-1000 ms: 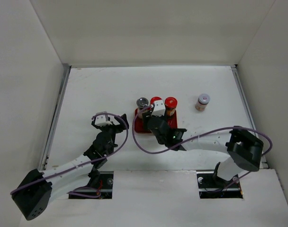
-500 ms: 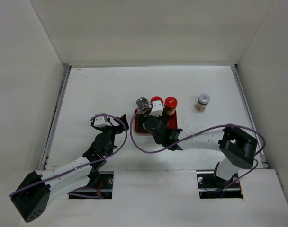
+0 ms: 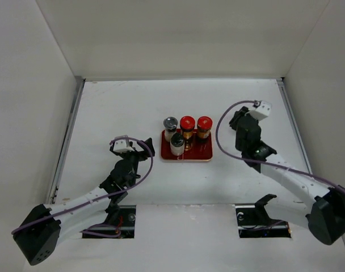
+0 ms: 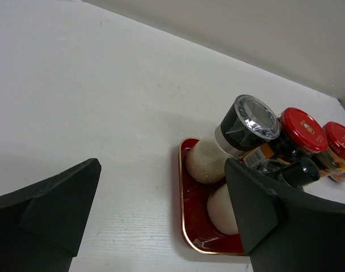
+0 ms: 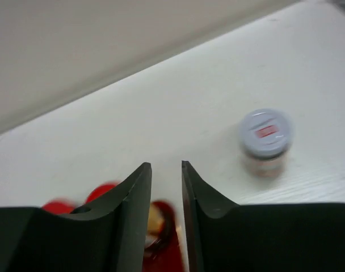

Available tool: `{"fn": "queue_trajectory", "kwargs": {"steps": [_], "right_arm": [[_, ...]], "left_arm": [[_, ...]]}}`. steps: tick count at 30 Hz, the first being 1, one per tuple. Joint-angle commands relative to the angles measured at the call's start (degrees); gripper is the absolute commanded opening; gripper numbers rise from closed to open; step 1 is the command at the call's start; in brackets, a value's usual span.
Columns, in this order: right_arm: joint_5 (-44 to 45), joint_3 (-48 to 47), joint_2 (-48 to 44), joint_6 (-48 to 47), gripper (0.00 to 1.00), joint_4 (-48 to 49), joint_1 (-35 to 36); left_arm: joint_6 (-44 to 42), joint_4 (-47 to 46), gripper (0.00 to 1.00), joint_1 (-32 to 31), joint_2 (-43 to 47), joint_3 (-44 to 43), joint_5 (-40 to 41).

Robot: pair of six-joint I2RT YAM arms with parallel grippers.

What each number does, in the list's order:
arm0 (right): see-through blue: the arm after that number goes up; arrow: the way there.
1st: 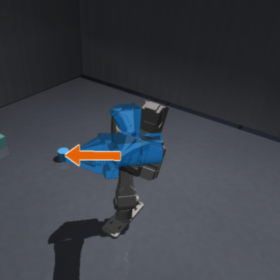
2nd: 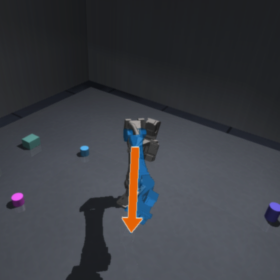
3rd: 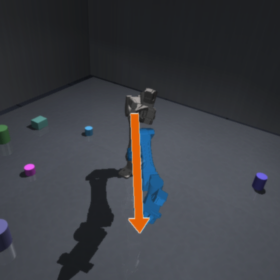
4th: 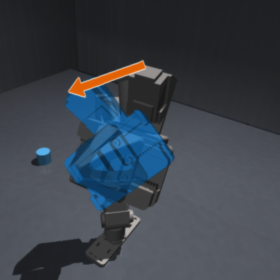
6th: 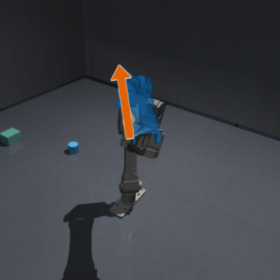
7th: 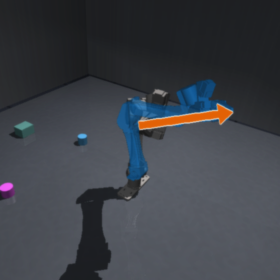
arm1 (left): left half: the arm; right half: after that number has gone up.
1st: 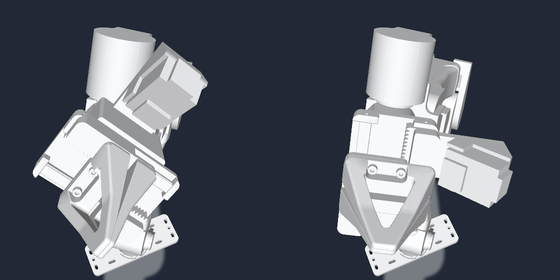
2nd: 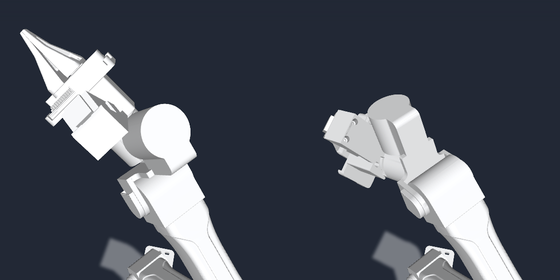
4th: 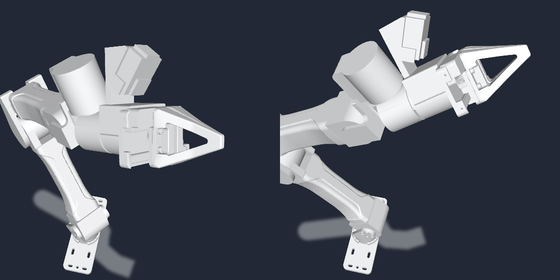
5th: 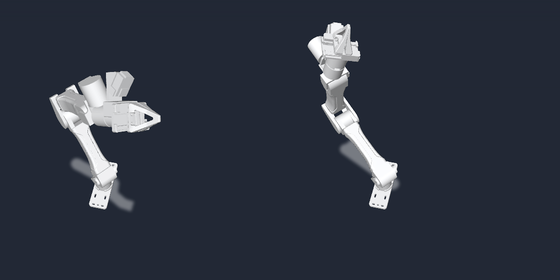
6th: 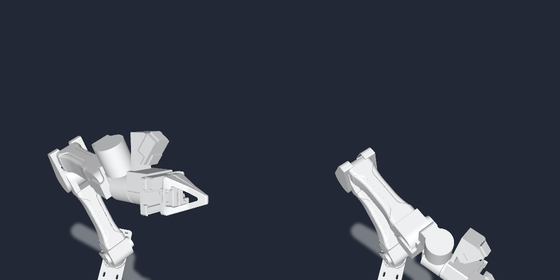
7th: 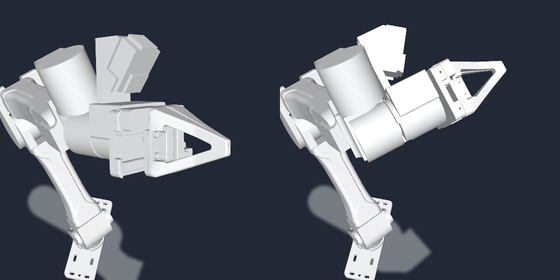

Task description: Organize the condiment bottles

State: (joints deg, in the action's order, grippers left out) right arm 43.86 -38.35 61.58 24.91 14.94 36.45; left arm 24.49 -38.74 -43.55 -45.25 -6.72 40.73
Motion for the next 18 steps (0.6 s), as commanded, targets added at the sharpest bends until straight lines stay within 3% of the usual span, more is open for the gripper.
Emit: {"fn": "queue_trajectory", "kwargs": {"steps": [1,2,4,5,6,18], "right_arm": [[-4.82,-4.35,4.66,1.29,0.36,-6.93,-11.14],[-5.35,-6.37,7.21,0.68,0.44,-8.42,-13.7],[-6.58,-10.32,12.57,-0.64,0.79,-10.8,-17.84],[-6.85,-11.74,14.86,-1.69,0.91,-11.33,-19.16],[-7.12,-12.88,16.97,-2.57,0.99,-11.42,-20.22],[-20.65,-20.1,30.52,-3.55,1.0,-11.69,-26.47]], "left_arm": [[0.65,-1.86,0.93,-0.26,-0.53,-0.84,0.05],[0.65,-1.86,0.93,-0.35,-0.62,-0.84,0.14],[0.65,-1.86,0.94,-0.09,-0.62,-0.66,0.14],[0.73,-1.86,0.94,-0.09,-0.71,-0.57,0.23],[0.73,-1.86,0.94,-0.09,-0.71,-0.49,0.23],[1.09,-1.86,0.95,-0.52,-1.15,-0.49,0.14]]}}
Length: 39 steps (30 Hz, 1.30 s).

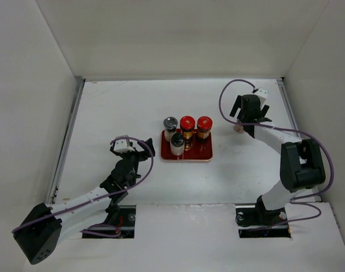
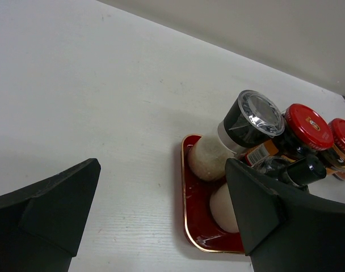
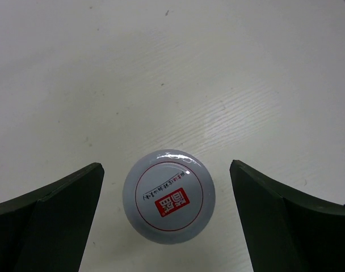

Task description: Organize the condiment bottles

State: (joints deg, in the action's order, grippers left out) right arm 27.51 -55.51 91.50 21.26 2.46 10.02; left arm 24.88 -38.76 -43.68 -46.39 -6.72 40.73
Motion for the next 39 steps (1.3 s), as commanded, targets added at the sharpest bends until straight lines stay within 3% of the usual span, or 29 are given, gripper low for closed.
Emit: {"fn": "queue_trajectory", "kwargs": {"steps": [1,7,9,14,21,27,33,39], "right_arm": [[-4.65,-2.94,1.04,0.36,1.0,0.79,-0.13],[-4.83,-1.63,2.27,2.3,0.78,1.23,-0.14],[-4.13,-0.57,1.58,3.26,0.66,1.23,-0.22],[1.4,3.03,-6.05,3.35,0.54,1.67,1.09],[6.76,13.04,-22.4,4.05,0.54,1.24,8.99],[12.91,17.8,-34.01,5.29,0.53,-2.37,23.83],[14.25,16.92,-33.15,8.0,0.54,-1.94,34.3],[11.35,17.36,-27.09,7.75,0.55,10.53,39.32]], "left_arm": [[0.69,-1.84,0.95,-0.39,-0.01,-0.49,0.23],[0.87,-1.84,1.0,-0.31,-0.81,-0.92,0.67],[0.78,-1.67,1.0,0.13,-0.89,-1.01,0.84],[0.78,-1.14,1.0,0.48,-1.07,-1.36,1.1],[0.69,-1.05,1.0,0.31,-2.65,-1.98,1.37],[0.52,0.97,1.0,-0.57,-1.86,-3.21,1.37],[0.52,0.71,1.0,-0.92,-1.16,-2.95,1.46],[0.6,0.18,1.0,-0.48,-1.77,-2.77,1.46]]}}
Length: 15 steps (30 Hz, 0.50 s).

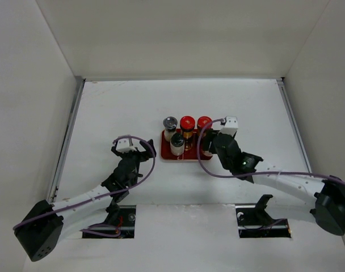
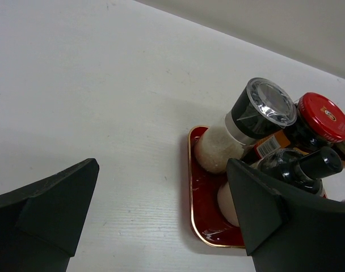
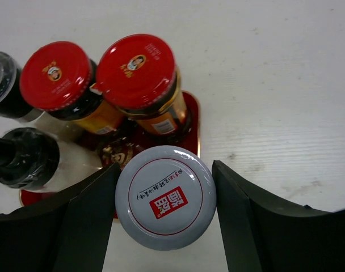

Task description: Organize the condiment bottles

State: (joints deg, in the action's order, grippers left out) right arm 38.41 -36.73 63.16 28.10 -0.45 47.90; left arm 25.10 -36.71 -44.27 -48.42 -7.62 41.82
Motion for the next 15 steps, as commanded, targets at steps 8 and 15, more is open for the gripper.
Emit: {"fn": "queue_trajectory", "kwargs": {"steps": [8,15], "right_arm": [[-1.85,-5.19,11.89,-0.15,0.55,18.9,1.54],[-1.85,-6.16,18.05,-1.12,0.56,23.21,1.98]], "left_arm": [[0.39,-2.49,1.0,0.37,0.0,-1.61,0.45],[1.17,-2.49,1.0,0.64,-2.46,-2.22,0.28]]}}
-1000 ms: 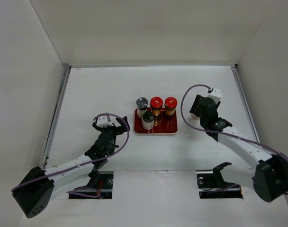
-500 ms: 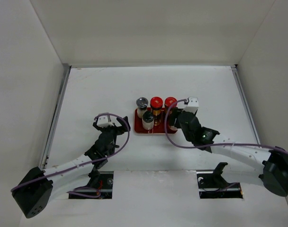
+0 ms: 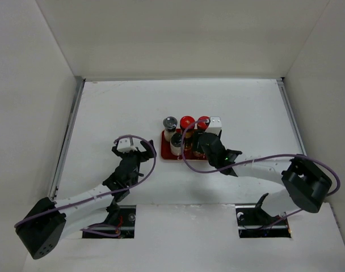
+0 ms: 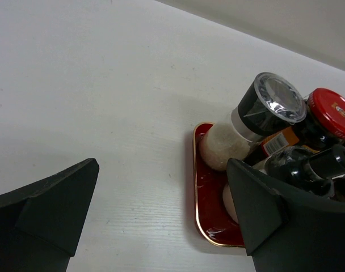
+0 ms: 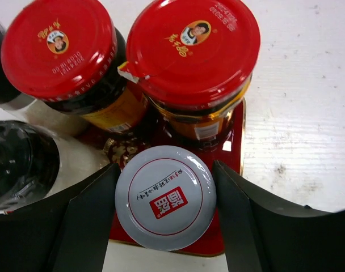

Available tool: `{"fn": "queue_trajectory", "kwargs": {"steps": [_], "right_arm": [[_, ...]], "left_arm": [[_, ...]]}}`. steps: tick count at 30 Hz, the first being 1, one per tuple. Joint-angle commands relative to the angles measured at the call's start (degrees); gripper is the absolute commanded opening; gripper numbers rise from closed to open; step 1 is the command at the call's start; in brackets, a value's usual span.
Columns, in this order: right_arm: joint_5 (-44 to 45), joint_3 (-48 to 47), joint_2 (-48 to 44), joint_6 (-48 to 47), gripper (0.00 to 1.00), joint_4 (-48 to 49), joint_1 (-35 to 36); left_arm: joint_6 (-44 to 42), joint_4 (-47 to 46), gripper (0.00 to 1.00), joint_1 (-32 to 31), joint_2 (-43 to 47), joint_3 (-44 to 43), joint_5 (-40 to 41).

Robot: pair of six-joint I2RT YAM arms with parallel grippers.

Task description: Organize the condiment bottles

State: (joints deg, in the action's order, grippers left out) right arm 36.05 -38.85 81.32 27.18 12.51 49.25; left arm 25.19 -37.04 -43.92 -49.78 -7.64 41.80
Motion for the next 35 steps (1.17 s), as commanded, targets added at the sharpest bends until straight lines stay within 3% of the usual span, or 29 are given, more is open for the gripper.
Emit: {"fn": "queue_trajectory", "kwargs": {"steps": [1,7,11,19,25,29,35], "right_arm": [[0.51,-4.13,0.59,-0.2,0.58,10.77,0.62],[1.48,-4.57,2.27,-0.9,0.77,10.87,2.29],[4.11,-4.74,-1.76,-1.43,1.0,8.5,3.26],[4.9,-1.76,-17.93,-7.05,1.0,4.63,3.62],[7.54,5.18,-28.22,-3.46,1.0,4.72,-10.51],[2.99,10.45,-28.06,2.43,1.0,5.24,-18.61],[-3.27,12.83,-25.6,4.81,1.0,6.91,-23.28]], "left_arm": [[1.61,-1.9,1.0,0.02,-1.63,-2.38,0.3],[3.28,0.55,1.0,0.29,-5.94,-4.92,0.3],[4.95,3.02,1.0,0.99,-7.0,-6.68,0.74],[5.48,12.07,1.0,1.16,-6.47,-10.81,0.12],[5.57,14.18,1.0,0.2,-5.51,-12.4,0.04],[5.66,15.42,1.0,0.11,-5.24,-13.1,0.47],[5.66,16.3,1.0,0.55,-8.31,-14.51,0.47]]}}
